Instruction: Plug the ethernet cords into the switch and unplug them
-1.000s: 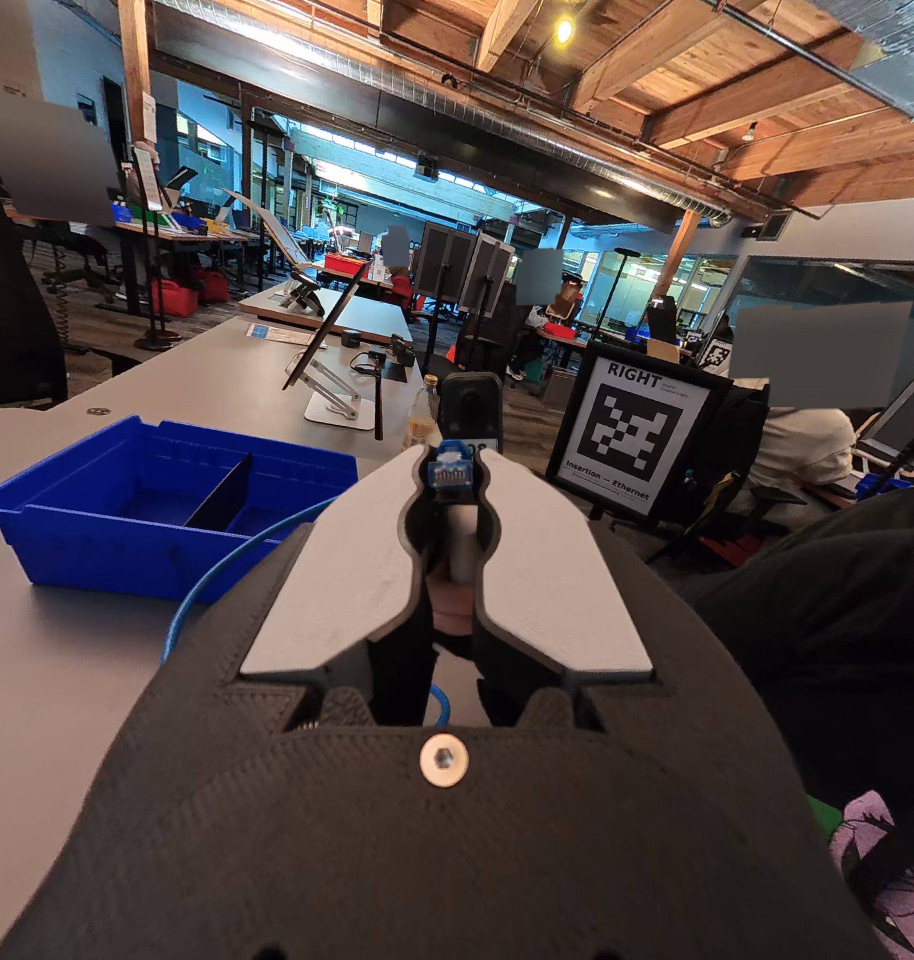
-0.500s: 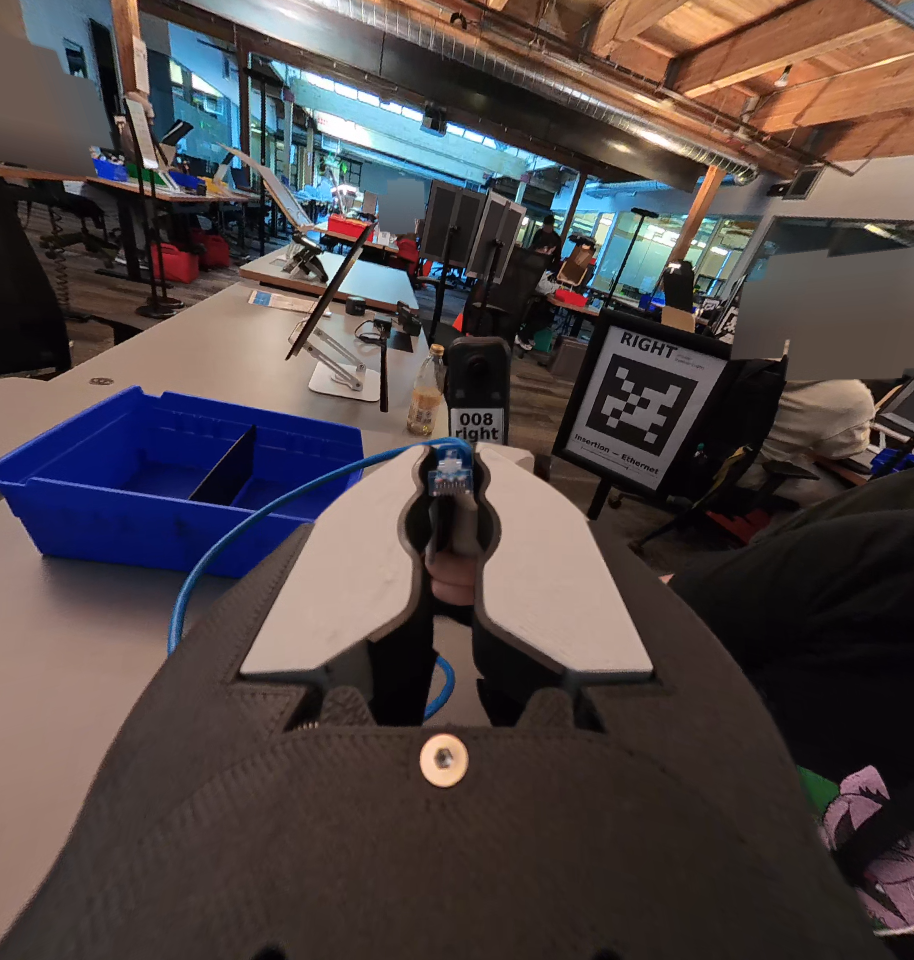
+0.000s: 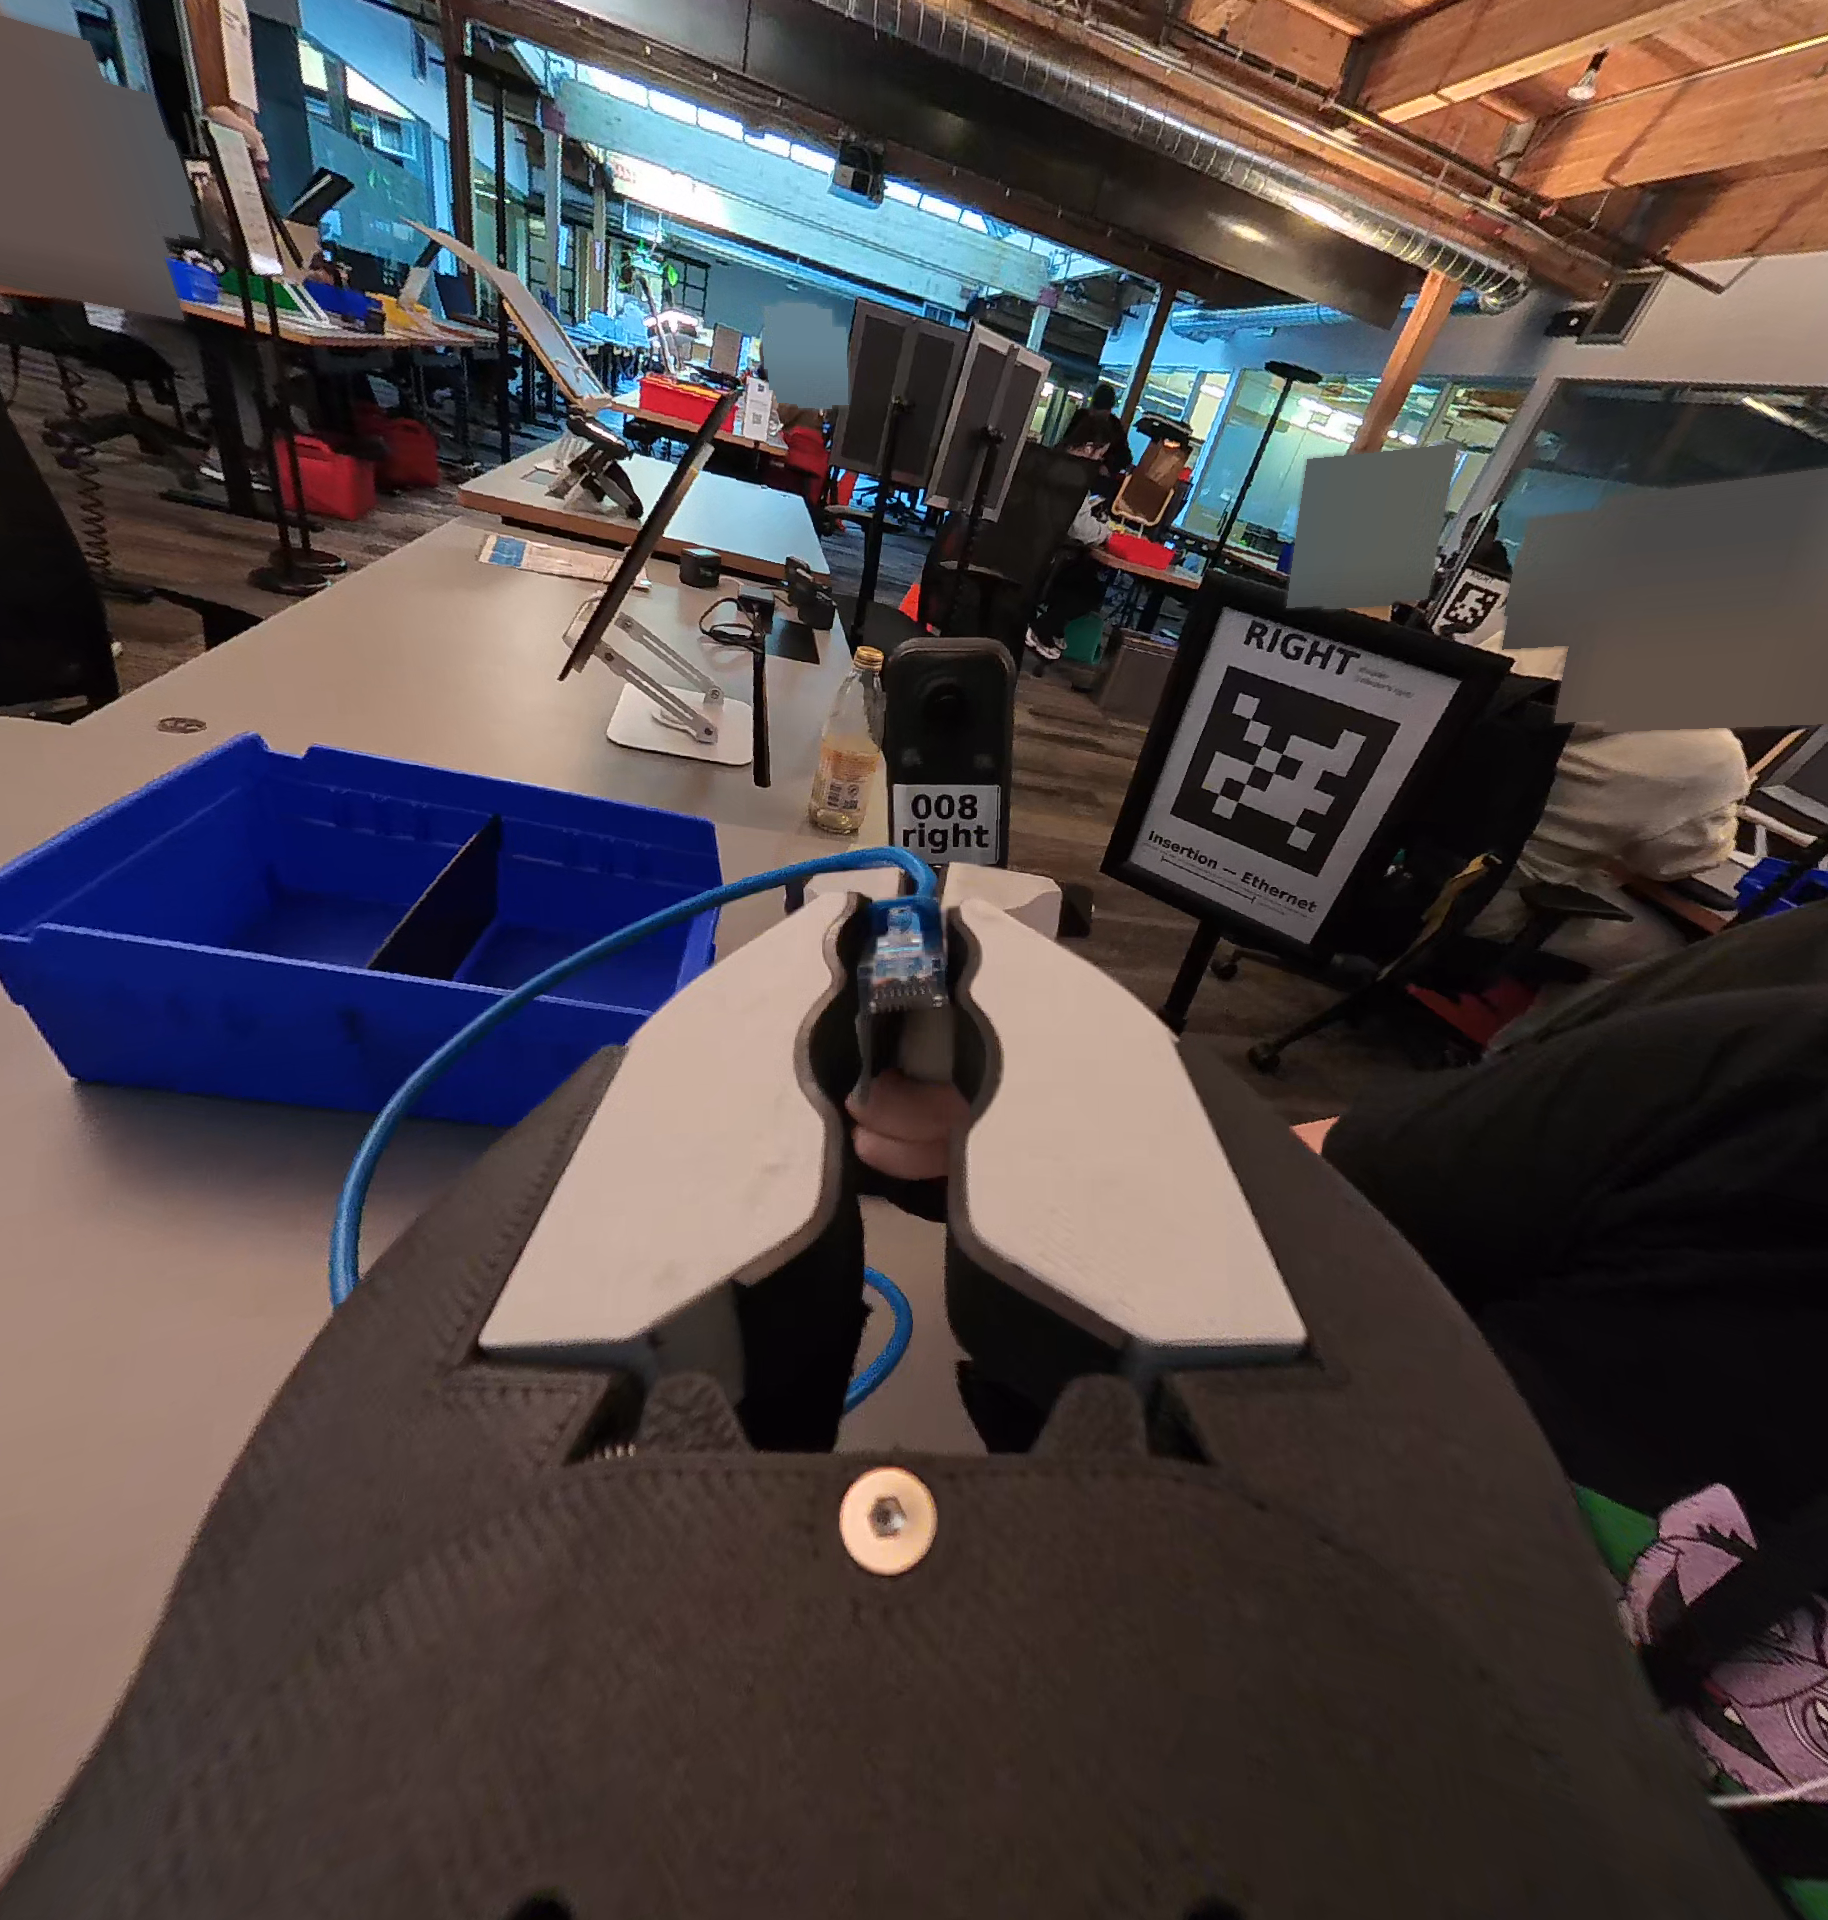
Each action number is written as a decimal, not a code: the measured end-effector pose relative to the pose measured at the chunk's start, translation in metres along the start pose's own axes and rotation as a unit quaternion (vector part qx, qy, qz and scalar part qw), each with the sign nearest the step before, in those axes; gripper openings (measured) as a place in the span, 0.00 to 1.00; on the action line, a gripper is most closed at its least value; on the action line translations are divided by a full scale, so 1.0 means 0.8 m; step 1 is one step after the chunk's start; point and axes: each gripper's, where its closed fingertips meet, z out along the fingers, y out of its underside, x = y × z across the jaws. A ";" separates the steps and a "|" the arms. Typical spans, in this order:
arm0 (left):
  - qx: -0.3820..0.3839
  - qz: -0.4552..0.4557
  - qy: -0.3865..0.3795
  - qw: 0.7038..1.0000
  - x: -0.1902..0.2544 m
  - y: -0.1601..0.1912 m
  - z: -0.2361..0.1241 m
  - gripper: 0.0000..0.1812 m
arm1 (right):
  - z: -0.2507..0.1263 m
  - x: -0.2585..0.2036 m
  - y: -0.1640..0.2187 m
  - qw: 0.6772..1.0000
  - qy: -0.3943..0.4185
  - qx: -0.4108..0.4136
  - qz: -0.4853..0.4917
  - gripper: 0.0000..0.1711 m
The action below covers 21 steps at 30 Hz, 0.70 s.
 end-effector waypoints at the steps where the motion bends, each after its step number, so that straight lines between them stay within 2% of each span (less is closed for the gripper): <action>1: 0.006 0.004 -0.009 1.000 -0.001 -0.004 -0.006 0.12 | 0.001 0.000 0.000 1.000 -0.003 -0.001 -0.002 0.03; 3: 0.023 0.024 -0.053 0.998 -0.007 -0.017 -0.029 0.20 | 0.004 0.001 0.000 1.000 -0.011 -0.008 -0.008 0.03; 7: -0.005 0.081 -0.242 0.967 -0.038 -0.023 -0.104 0.33 | 0.014 0.003 -0.013 0.999 -0.023 -0.028 -0.026 0.03; 10: -0.072 0.041 -0.364 0.928 -0.060 0.010 -0.169 0.38 | 0.025 0.000 -0.035 0.997 -0.043 -0.037 -0.046 0.03; 12: -0.087 0.010 -0.404 0.910 -0.073 0.030 -0.202 0.36 | 0.032 -0.001 -0.051 0.996 -0.056 -0.041 -0.058 0.04; 14: -0.071 0.007 -0.402 0.913 -0.084 0.036 -0.207 0.35 | 0.040 0.001 -0.066 0.994 -0.071 -0.045 -0.063 0.03; 16: -0.098 0.036 -0.362 0.926 -0.094 0.051 -0.192 0.36 | 0.045 0.000 -0.080 0.993 -0.088 -0.045 -0.068 0.03; 18: -0.174 0.065 -0.336 0.924 -0.114 0.082 -0.184 0.35 | 0.049 -0.002 -0.093 0.991 -0.107 -0.042 -0.075 0.03; 21: -0.348 0.071 -0.331 0.874 -0.152 0.156 -0.192 0.37 | 0.048 -0.008 -0.110 0.986 -0.136 -0.034 -0.085 0.03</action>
